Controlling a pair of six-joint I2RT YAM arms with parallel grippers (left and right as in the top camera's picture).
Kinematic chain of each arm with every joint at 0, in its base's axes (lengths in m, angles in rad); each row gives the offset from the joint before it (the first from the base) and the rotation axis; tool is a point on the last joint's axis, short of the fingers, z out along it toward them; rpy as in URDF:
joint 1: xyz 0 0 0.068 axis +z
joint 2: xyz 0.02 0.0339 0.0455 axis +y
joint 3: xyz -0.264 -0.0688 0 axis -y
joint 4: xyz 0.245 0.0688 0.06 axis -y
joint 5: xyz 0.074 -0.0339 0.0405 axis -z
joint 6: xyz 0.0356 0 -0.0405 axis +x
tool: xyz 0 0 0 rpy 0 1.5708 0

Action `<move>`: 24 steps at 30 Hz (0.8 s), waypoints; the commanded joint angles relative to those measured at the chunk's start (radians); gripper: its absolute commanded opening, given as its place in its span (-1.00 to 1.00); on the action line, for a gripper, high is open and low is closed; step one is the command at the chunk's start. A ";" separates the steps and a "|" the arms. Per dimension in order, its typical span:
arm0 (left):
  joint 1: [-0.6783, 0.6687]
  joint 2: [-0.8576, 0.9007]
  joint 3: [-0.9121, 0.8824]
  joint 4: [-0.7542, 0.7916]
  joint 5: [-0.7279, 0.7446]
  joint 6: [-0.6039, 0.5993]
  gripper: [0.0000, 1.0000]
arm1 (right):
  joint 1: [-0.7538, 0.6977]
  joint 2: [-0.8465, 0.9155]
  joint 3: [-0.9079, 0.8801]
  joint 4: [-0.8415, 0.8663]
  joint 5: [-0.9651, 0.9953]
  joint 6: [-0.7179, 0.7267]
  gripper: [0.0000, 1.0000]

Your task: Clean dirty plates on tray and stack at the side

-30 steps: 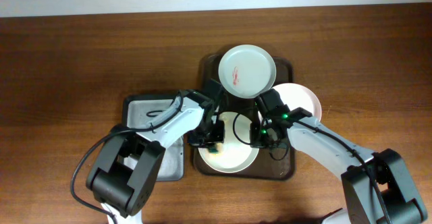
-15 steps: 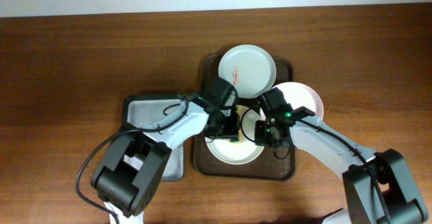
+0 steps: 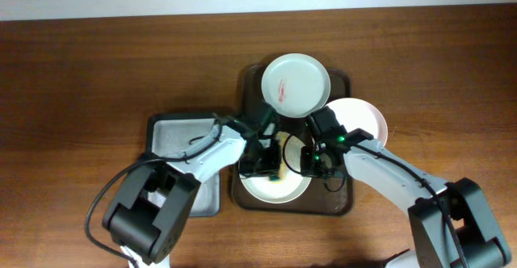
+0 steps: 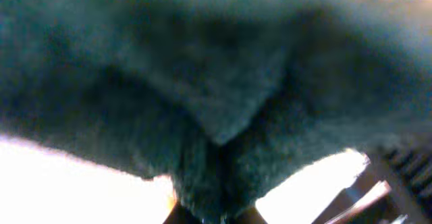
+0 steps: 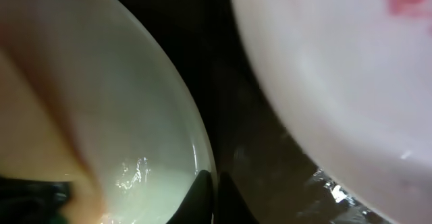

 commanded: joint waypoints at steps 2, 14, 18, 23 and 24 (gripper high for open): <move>0.063 -0.035 -0.007 -0.175 -0.495 0.006 -1.00 | -0.009 0.000 -0.002 -0.002 0.051 -0.005 -0.92; 0.063 -0.390 -0.003 -0.243 -0.541 0.075 -1.00 | -0.009 -0.034 -0.002 -0.034 0.056 -0.010 -0.92; 0.126 -0.529 -0.004 -0.306 -0.555 0.149 -1.00 | -0.009 -0.107 -0.002 -0.059 0.060 -0.037 -0.92; 0.291 -0.548 -0.136 -0.292 -0.555 0.187 -1.00 | -0.009 -0.230 -0.002 -0.106 0.060 -0.097 -0.92; 0.328 -0.548 -0.199 -0.239 -0.516 0.209 -1.00 | -0.009 -0.254 -0.002 -0.121 0.060 -0.097 -0.92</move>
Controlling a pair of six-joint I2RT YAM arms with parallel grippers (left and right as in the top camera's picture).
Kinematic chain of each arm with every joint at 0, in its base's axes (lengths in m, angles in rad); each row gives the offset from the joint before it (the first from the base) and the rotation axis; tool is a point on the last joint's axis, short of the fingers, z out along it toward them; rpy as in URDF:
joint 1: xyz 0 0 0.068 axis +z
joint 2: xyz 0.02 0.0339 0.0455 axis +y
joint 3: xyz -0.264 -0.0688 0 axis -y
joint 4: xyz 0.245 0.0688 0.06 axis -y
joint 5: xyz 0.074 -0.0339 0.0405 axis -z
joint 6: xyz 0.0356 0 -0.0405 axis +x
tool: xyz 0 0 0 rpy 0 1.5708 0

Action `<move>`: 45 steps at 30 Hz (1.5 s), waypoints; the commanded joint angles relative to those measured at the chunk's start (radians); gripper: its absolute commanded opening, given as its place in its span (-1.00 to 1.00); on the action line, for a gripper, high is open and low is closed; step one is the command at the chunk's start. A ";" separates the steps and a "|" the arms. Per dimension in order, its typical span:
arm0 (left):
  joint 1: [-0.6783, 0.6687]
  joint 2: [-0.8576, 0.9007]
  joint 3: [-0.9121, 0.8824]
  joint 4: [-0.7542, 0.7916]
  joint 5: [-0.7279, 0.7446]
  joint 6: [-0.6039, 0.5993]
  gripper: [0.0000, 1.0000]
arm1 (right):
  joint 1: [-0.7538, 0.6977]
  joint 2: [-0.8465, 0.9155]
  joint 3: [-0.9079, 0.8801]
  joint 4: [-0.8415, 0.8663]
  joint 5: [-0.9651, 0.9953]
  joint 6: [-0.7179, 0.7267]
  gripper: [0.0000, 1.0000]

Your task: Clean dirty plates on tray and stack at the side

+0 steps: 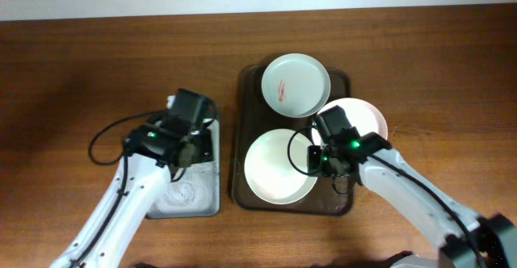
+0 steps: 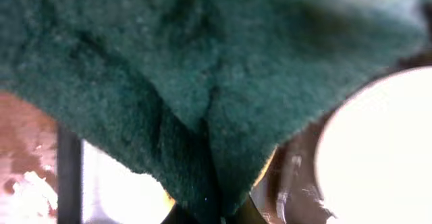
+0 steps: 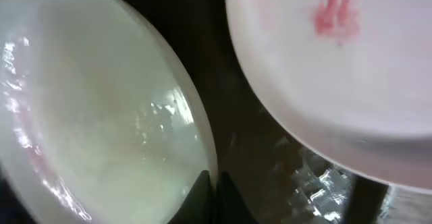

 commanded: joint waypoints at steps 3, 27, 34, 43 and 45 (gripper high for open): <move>0.142 0.004 -0.252 0.189 0.156 0.114 -1.00 | -0.006 -0.133 -0.003 -0.063 0.040 -0.033 -0.92; 0.218 -0.414 -0.107 0.030 0.278 0.190 0.99 | 0.620 -0.256 0.161 -0.258 1.150 0.005 -0.92; 0.218 -0.410 -0.107 0.029 0.278 0.190 0.99 | 0.752 -0.256 0.161 -0.257 1.340 -0.061 -0.92; 0.218 -0.410 -0.107 0.029 0.278 0.190 0.99 | 0.840 -0.256 0.161 -0.254 1.432 -0.134 -0.92; 0.218 -0.410 -0.107 0.029 0.278 0.190 0.99 | 0.840 -0.256 0.161 -0.254 1.432 -0.134 -0.92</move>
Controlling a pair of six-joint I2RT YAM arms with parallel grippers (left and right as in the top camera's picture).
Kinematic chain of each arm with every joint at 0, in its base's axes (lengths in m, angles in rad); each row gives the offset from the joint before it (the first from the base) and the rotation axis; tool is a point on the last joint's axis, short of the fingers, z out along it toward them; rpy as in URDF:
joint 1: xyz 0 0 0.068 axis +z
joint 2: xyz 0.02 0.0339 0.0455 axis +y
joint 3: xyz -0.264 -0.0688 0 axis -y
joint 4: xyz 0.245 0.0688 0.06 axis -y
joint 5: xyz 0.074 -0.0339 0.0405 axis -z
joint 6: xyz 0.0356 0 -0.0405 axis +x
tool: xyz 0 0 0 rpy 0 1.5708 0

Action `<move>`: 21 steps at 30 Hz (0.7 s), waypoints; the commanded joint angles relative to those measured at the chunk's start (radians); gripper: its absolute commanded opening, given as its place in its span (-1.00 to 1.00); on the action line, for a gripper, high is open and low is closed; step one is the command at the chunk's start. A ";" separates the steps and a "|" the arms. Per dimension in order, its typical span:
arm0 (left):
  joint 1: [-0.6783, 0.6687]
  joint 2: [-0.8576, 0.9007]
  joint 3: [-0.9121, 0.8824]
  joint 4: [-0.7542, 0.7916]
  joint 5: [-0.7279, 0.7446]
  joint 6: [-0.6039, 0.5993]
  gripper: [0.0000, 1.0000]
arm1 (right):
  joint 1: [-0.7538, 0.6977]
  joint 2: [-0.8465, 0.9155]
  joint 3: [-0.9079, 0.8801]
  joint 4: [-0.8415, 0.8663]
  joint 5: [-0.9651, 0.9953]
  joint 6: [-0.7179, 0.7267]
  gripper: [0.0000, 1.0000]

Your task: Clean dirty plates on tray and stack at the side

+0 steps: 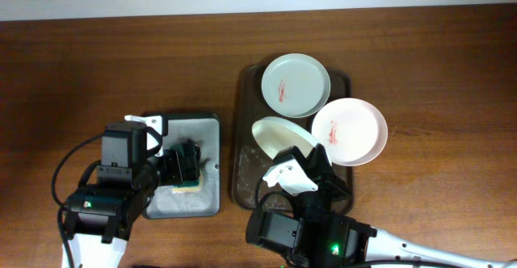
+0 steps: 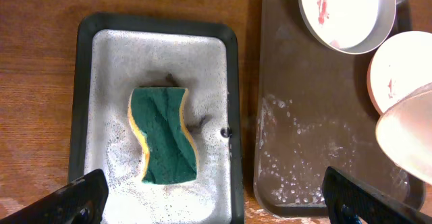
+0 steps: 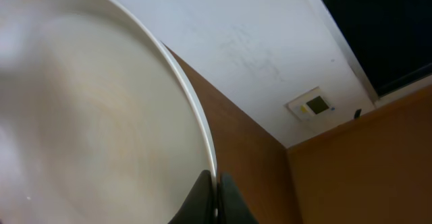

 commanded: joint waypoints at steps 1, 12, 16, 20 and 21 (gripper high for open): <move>0.004 -0.001 0.018 0.002 0.011 0.010 0.99 | 0.008 -0.015 0.029 0.003 0.056 -0.003 -0.92; 0.004 -0.001 0.018 0.002 0.011 0.010 0.99 | 0.007 -0.015 0.029 0.003 0.075 -0.003 -0.92; 0.004 -0.001 0.018 0.002 0.011 0.010 0.99 | 0.007 -0.015 0.029 0.003 0.075 -0.003 -0.92; 0.004 -0.001 0.018 0.002 0.011 0.010 0.99 | 0.007 -0.015 0.029 0.003 0.075 -0.003 -0.92; 0.004 -0.001 0.018 0.002 0.011 0.010 0.99 | 0.007 -0.015 0.029 0.003 0.074 -0.003 -0.92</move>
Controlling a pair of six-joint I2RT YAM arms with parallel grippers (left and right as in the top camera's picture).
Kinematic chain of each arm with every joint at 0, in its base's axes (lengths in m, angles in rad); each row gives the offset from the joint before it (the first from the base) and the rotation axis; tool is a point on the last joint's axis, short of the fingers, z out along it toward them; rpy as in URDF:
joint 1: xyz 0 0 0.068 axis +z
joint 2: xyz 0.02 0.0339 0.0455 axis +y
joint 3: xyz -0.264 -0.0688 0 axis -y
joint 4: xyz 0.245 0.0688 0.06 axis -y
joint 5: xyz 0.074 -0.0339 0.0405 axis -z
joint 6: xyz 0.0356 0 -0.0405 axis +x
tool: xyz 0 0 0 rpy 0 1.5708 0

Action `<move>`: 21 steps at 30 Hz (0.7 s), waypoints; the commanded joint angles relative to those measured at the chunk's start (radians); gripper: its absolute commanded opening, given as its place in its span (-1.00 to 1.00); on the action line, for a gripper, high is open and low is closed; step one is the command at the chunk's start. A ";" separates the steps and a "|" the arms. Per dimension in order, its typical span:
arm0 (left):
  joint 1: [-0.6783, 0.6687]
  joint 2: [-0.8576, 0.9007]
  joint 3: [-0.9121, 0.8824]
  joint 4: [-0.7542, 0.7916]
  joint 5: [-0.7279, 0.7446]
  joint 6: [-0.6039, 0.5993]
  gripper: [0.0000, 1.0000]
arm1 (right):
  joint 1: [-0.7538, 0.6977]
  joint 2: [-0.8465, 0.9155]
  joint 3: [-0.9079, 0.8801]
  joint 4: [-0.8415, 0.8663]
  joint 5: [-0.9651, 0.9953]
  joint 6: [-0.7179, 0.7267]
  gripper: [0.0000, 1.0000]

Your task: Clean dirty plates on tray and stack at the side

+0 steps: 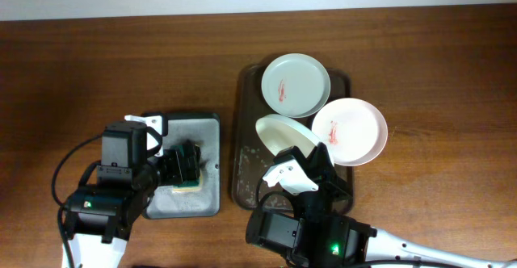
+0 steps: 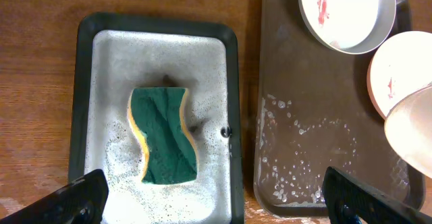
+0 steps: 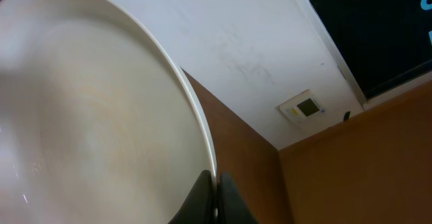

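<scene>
My right gripper (image 3: 216,198) is shut on the rim of a clean white plate (image 3: 94,116), which it holds up on edge above the brown tray (image 1: 249,171); the plate (image 1: 284,131) shows tilted from overhead. Two plates with red smears remain: one (image 1: 296,84) at the tray's far end, one (image 1: 349,131) at its right edge. The green and yellow sponge (image 2: 164,144) lies in the foamy grey soap tray (image 2: 115,55). High above it my left gripper (image 2: 216,207) is open and holds nothing.
Soap suds speckle the bare floor of the brown tray (image 2: 304,150). Wooden table (image 1: 444,58) stretches to the right of the tray and to the left of the soap tray. Both arms stand raised near the table's front edge.
The held plate has shifted slightly in the right gripper's grip. The sponge, the left gripper and the two smeared plates are where they were.
First my left gripper pressed the sponge on the near plate while my right gripper pinched that plate's rim. Then the left carried the sponge over the soap tray. Later the sponge lay there, the left gripper open above it, and the right held the plate raised, as now.
</scene>
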 commanded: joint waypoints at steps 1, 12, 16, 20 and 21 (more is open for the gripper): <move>0.004 -0.001 0.018 0.002 0.011 0.010 0.99 | 0.007 -0.015 0.029 0.003 0.046 0.008 -0.92; 0.004 -0.001 0.018 0.002 0.011 0.010 0.99 | -0.139 -0.013 0.029 0.034 -0.145 0.081 -0.92; 0.004 -0.001 0.018 0.002 0.011 0.010 0.99 | -0.322 -0.016 0.029 0.057 -0.412 0.178 -0.92; 0.004 -0.001 0.018 0.002 0.011 0.010 0.99 | -0.576 -0.034 0.029 0.052 -0.814 0.234 -0.92; 0.004 -0.001 0.018 0.002 0.011 0.010 0.99 | -0.619 -0.039 0.029 0.055 -0.877 0.233 -0.92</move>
